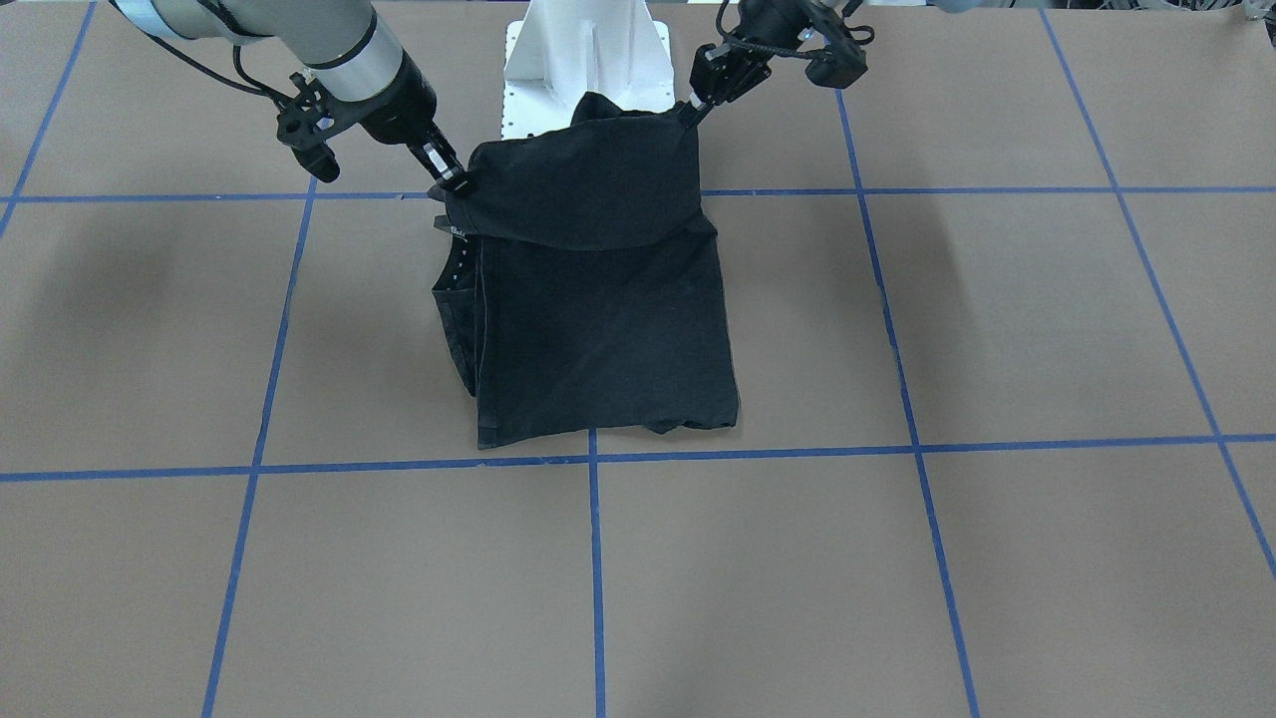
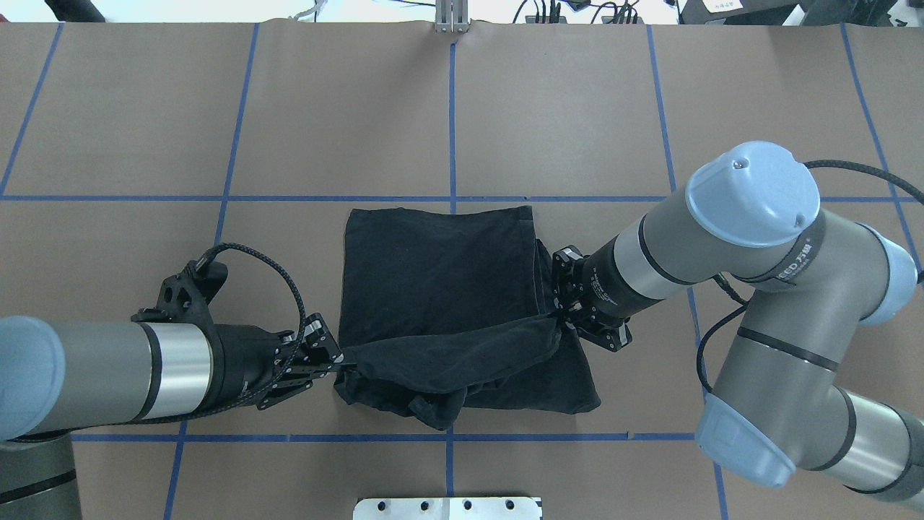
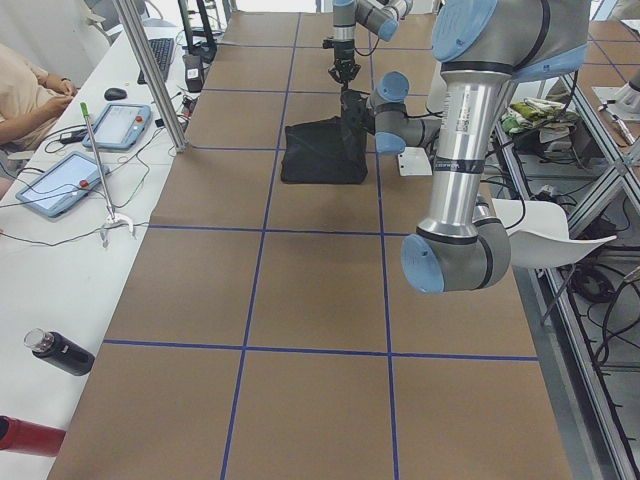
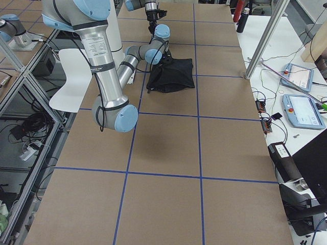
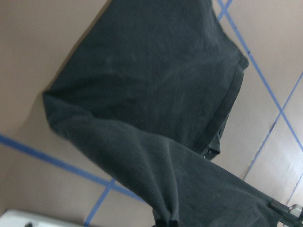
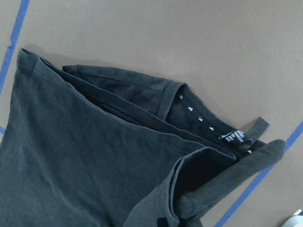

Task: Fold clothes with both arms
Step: 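Lift the near end with both grippers and fold it away from the robot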

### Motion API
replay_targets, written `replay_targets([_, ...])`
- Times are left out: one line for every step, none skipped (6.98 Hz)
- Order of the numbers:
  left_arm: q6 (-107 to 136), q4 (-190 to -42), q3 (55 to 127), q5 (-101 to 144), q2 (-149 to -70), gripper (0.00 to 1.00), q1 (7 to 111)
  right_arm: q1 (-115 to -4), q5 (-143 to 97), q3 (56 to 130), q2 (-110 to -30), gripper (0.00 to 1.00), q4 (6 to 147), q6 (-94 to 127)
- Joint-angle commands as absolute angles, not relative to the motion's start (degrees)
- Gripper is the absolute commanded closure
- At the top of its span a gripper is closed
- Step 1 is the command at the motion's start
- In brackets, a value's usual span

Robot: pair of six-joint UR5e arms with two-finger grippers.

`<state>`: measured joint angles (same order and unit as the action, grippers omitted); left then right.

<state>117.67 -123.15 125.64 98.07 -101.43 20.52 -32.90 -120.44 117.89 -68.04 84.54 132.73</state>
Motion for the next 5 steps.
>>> replay_targets([117.07,-123.22,118.34,98.09,-106.76,1.00,24.85,-34.62,-120.15,114.10,-67.15,1.00,84.46,128.78])
replay_targets([116.46,-124.01,112.65,98.09,-109.57,1.00,27.66,-35.41,-119.97,111.12,-65.84,1.00,83.85,125.45])
replay_targets([112.97,-124.01,107.98,98.09,-113.25,1.00,31.43,-37.42,-120.06,107.09,-62.70,1.00,84.02,123.68])
replay_targets([112.33,-124.45,103.75,98.09,-113.99,1.00,33.81,-39.01,-120.06,101.05,-59.71,1.00,83.94,120.36])
replay_targets([107.97,-128.72,94.75,98.00,-116.52,0.76,36.19,-41.20,-119.54,89.24,-54.98,0.13,81.33,115.71])
